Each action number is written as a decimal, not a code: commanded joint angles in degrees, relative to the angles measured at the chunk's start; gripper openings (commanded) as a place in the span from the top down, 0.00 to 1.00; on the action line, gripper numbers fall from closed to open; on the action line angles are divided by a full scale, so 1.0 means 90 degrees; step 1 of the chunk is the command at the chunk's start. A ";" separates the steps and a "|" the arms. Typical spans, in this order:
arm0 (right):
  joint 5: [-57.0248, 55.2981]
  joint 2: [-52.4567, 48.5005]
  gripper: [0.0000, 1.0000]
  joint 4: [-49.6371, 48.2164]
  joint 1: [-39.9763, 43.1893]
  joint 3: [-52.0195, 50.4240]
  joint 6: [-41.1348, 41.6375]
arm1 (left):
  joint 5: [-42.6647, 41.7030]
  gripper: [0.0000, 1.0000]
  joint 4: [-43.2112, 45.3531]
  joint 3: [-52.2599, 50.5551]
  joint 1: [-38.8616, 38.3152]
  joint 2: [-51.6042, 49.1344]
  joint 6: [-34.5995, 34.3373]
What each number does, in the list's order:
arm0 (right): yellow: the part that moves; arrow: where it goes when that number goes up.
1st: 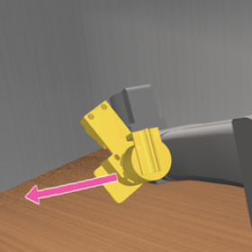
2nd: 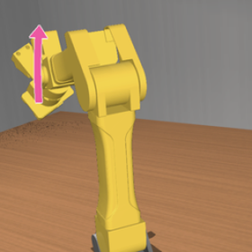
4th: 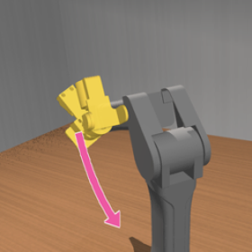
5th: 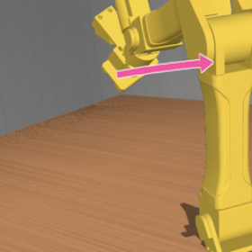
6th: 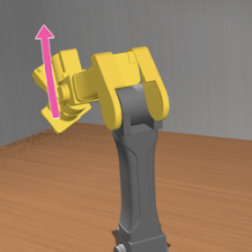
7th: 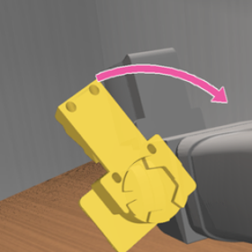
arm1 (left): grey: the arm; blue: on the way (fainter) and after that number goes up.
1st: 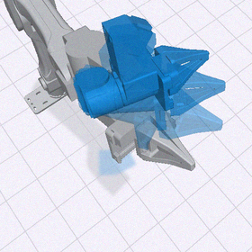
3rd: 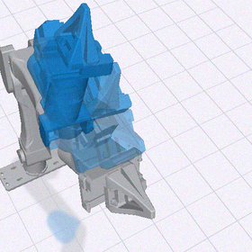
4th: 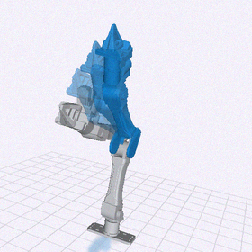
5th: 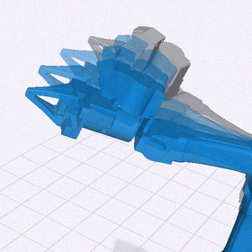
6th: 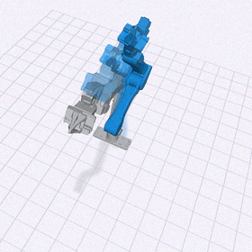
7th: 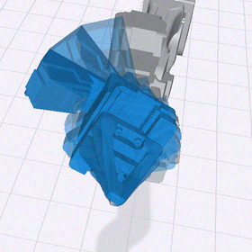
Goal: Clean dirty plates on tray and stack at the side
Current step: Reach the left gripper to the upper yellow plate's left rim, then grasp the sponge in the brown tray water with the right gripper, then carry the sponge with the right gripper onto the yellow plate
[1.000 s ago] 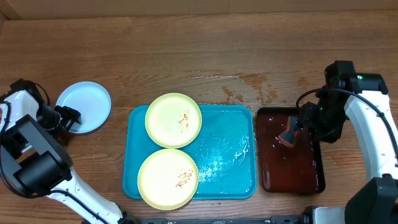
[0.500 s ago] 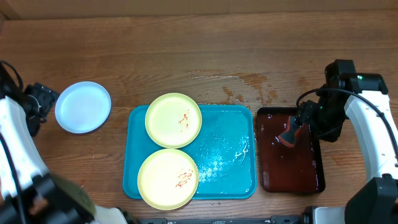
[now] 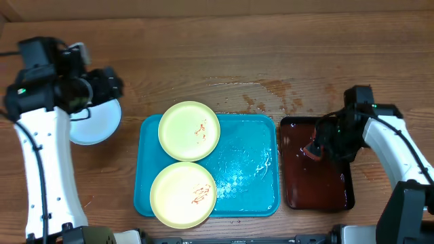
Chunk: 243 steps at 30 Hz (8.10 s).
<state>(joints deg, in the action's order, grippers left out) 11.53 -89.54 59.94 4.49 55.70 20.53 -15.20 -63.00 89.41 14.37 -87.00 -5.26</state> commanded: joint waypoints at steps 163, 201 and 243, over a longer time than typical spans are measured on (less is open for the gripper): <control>-0.0423 0.0267 0.96 0.0131 -0.0010 -0.0542 0.0753 | 0.0816 0.95 0.2137 -0.2642 -0.2268 -0.2042 0.0095; 0.0177 0.0376 0.96 0.0143 -0.1307 0.1100 -0.0967 | 0.0731 0.96 0.1792 -0.2603 -0.2820 -0.2023 0.0899; -0.0107 -0.1270 0.96 -0.1066 -0.4041 0.0685 0.0763 | 0.0556 0.96 0.2208 -0.2198 -0.4362 -0.2074 0.0262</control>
<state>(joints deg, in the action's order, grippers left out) 10.24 -100.31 50.54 -31.75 62.02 26.04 -8.67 -43.75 68.62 -23.92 -104.92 -1.58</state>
